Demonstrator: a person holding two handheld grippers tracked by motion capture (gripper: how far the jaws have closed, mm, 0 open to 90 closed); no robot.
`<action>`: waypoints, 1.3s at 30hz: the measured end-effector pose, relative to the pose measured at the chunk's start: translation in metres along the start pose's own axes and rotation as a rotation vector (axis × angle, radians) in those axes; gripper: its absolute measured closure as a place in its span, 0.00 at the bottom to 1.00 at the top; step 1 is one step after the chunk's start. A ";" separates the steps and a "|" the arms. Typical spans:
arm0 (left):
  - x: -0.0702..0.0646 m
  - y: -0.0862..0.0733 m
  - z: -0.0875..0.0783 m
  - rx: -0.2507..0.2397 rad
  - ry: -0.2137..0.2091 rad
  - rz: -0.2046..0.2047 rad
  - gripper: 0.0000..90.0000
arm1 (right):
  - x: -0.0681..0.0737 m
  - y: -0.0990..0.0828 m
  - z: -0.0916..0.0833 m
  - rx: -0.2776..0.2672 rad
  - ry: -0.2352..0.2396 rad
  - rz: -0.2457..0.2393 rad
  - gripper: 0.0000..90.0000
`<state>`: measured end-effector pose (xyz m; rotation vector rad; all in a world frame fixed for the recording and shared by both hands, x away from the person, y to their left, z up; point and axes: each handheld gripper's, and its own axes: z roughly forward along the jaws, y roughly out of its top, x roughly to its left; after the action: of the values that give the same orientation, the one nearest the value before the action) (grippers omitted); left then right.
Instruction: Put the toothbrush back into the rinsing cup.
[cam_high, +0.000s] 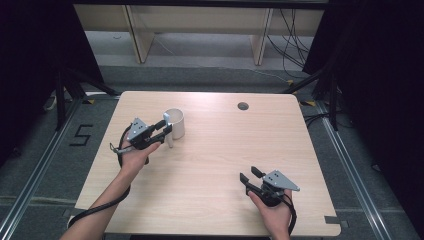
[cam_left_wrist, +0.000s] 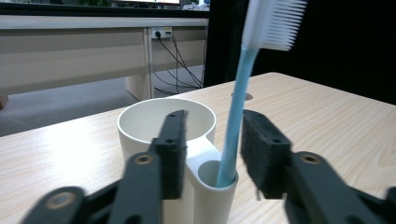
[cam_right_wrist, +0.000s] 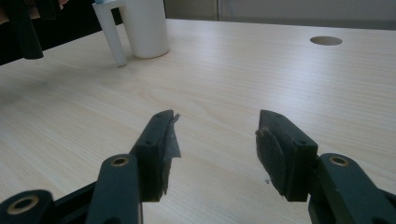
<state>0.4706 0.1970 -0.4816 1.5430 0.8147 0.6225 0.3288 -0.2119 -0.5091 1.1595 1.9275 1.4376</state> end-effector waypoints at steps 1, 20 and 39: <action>0.000 0.000 0.000 0.002 0.005 -0.004 0.62 | 0.000 0.000 0.000 -0.003 0.004 0.002 0.53; -0.002 0.004 -0.027 0.095 0.006 -0.023 0.32 | -0.002 -0.001 0.001 -0.005 -0.015 -0.021 0.53; -0.002 -0.003 -0.079 0.109 0.004 -0.026 0.32 | -0.001 -0.001 0.000 -0.003 0.005 0.017 0.52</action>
<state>0.4069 0.2440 -0.4742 1.6278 0.8827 0.5695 0.3291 -0.2131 -0.5098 1.1744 1.9225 1.4536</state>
